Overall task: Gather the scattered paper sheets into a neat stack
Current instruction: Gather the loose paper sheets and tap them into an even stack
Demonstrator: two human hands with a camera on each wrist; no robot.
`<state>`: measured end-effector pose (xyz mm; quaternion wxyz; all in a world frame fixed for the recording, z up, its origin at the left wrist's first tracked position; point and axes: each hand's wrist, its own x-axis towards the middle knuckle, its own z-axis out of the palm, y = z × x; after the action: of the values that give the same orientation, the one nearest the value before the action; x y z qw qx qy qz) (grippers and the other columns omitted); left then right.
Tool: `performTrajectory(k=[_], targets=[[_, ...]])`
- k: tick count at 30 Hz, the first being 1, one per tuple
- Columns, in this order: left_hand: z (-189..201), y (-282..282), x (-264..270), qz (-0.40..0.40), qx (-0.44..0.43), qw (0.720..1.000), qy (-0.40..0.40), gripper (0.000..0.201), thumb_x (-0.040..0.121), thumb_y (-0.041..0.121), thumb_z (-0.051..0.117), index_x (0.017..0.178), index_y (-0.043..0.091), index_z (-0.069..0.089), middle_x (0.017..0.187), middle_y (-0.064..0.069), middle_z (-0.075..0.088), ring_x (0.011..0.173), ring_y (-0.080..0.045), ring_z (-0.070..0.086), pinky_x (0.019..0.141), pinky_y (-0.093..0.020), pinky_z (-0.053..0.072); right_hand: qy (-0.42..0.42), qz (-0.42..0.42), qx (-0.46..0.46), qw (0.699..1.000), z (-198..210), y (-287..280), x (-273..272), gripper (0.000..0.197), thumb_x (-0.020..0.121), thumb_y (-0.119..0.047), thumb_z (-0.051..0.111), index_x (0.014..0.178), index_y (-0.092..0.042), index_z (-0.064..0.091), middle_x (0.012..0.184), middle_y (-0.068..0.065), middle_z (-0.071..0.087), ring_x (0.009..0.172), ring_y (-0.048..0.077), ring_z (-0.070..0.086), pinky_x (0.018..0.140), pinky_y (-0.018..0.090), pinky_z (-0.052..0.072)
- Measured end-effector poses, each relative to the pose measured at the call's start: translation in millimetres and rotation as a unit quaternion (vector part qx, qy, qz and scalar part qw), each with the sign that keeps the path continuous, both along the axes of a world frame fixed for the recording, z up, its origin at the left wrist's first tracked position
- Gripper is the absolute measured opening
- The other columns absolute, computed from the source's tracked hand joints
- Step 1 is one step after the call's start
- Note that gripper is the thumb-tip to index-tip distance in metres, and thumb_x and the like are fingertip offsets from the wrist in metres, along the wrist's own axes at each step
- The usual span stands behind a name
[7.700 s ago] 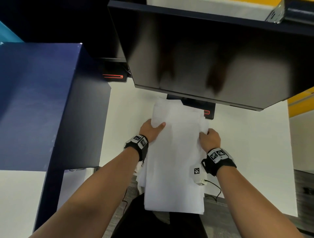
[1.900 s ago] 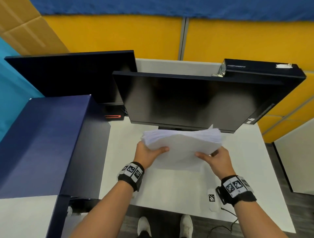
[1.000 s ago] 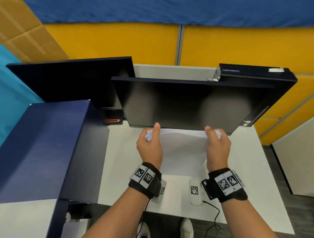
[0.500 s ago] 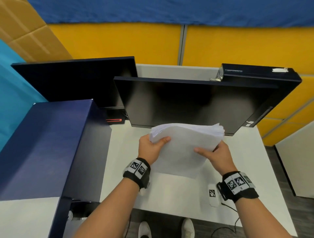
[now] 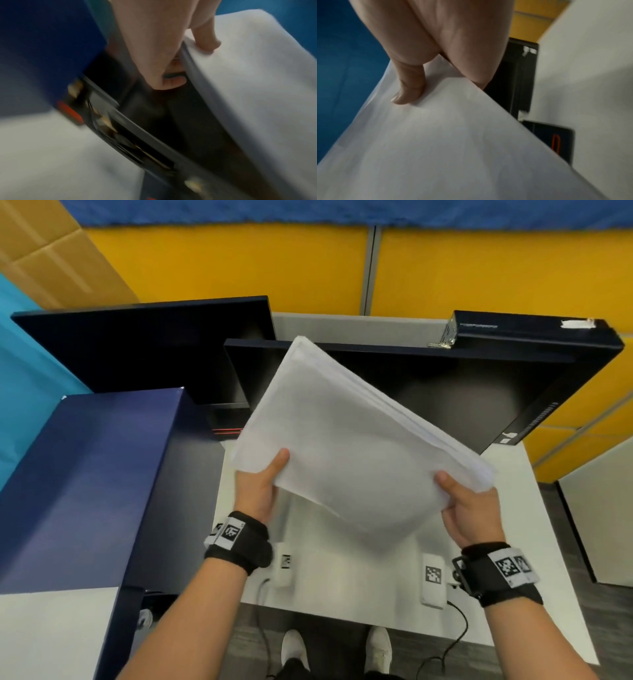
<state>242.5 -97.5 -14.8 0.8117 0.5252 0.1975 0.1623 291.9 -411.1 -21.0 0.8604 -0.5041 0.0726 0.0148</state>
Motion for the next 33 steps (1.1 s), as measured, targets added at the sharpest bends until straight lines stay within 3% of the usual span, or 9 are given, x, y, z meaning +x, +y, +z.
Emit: performTrajectory(k=[3, 5, 7, 13, 17, 22, 28, 31, 33], targets=[[-9, 48, -11, -0.012, 0.190, 0.976, 0.103, 0.026, 0.067, 0.006, 0.089, 0.083, 0.022, 0.077, 0.079, 0.002, 0.079, 0.073, -0.011, 0.073, 0.086, -0.041, 0.057, -0.052, -0.015, -0.151, 0.987, 8, -26, 2, 0.031, 0.069, -0.003, 0.076, 0.098, -0.015, 0.074, 0.100, -0.001, 0.078, 0.094, 0.019, 0.073, 0.081, 0.031, 0.058], [-6, 52, -13, -0.116, 0.314, 0.934, 0.122, 0.031, 0.067, 0.010, 0.091, 0.075, 0.036, 0.077, 0.074, 0.013, 0.077, 0.073, -0.003, 0.072, 0.078, -0.025, 0.055, -0.079, -0.006, -0.234, 0.969, 11, -32, 3, 0.029, 0.072, 0.001, 0.079, 0.094, -0.018, 0.075, 0.094, -0.005, 0.078, 0.090, 0.015, 0.073, 0.080, 0.028, 0.058], [-12, 38, -9, -0.184, 0.390, 0.894, 0.124, 0.030, 0.070, 0.019, 0.091, 0.086, 0.041, 0.076, 0.085, 0.023, 0.077, 0.083, 0.003, 0.071, 0.077, -0.014, 0.053, -0.089, 0.006, -0.269, 0.959, 9, -25, 2, 0.027, 0.073, 0.005, 0.078, 0.091, -0.016, 0.074, 0.083, -0.014, 0.078, 0.079, 0.003, 0.072, 0.073, 0.018, 0.055], [-57, 2, -6, -0.075, 0.340, 0.930, 0.120, 0.031, 0.078, 0.015, 0.084, 0.107, 0.008, 0.077, 0.101, 0.001, 0.076, 0.083, 0.017, 0.067, 0.072, -0.001, 0.047, -0.093, -0.031, -0.324, 0.941, -19, -15, -6, 0.016, 0.075, 0.000, 0.079, 0.083, -0.013, 0.072, 0.071, -0.023, 0.072, 0.065, -0.008, 0.063, 0.066, 0.010, 0.048], [-80, -7, -13, -0.088, 0.317, 0.930, 0.162, 0.033, 0.070, 0.017, 0.090, 0.101, 0.011, 0.078, 0.092, 0.008, 0.077, 0.079, 0.010, 0.071, 0.072, -0.008, 0.052, -0.054, -0.020, -0.343, 0.938, -41, -26, -10, 0.022, 0.073, -0.003, 0.081, 0.089, -0.015, 0.070, 0.075, -0.015, 0.071, 0.069, -0.010, 0.064, 0.066, 0.006, 0.048], [-102, -19, -10, -0.099, 0.265, 0.931, 0.229, 0.041, 0.060, 0.037, 0.093, 0.091, 0.014, 0.079, 0.091, -0.001, 0.080, 0.084, -0.016, 0.076, 0.082, -0.041, 0.061, 0.068, 0.019, -0.378, 0.923, -86, -32, -18, 0.023, 0.069, -0.007, 0.086, 0.084, -0.016, 0.070, 0.076, -0.003, 0.072, 0.054, -0.010, 0.062, 0.060, 0.016, 0.050], [-85, -8, -3, -0.090, 0.269, 0.944, 0.170, 0.029, 0.072, 0.018, 0.089, 0.097, 0.022, 0.076, 0.094, 0.009, 0.077, 0.086, 0.000, 0.074, 0.078, -0.016, 0.057, 0.022, -0.023, -0.410, 0.912, -73, -34, -8, 0.015, 0.076, -0.012, 0.082, 0.076, -0.017, 0.067, 0.064, -0.006, 0.064, 0.049, -0.007, 0.056, 0.051, 0.004, 0.041], [-100, -9, -3, -0.104, 0.307, 0.922, 0.211, 0.036, 0.070, 0.034, 0.090, 0.099, 0.017, 0.078, 0.096, 0.004, 0.079, 0.091, -0.012, 0.075, 0.084, -0.032, 0.060, 0.039, 0.022, -0.438, 0.898, -82, -31, -8, 0.011, 0.081, -0.013, 0.078, 0.088, -0.013, 0.069, 0.076, -0.008, 0.066, 0.062, -0.006, 0.063, 0.059, 0.004, 0.043], [-108, -13, 0, -0.088, 0.301, 0.923, 0.225, 0.042, 0.071, 0.037, 0.089, 0.103, 0.014, 0.077, 0.101, 0.001, 0.078, 0.097, -0.018, 0.073, 0.092, -0.040, 0.058, 0.065, 0.031, -0.445, 0.893, -93, -28, -8, 0.008, 0.084, -0.017, 0.075, 0.086, -0.017, 0.068, 0.075, -0.007, 0.066, 0.063, -0.001, 0.062, 0.067, 0.024, 0.048]])
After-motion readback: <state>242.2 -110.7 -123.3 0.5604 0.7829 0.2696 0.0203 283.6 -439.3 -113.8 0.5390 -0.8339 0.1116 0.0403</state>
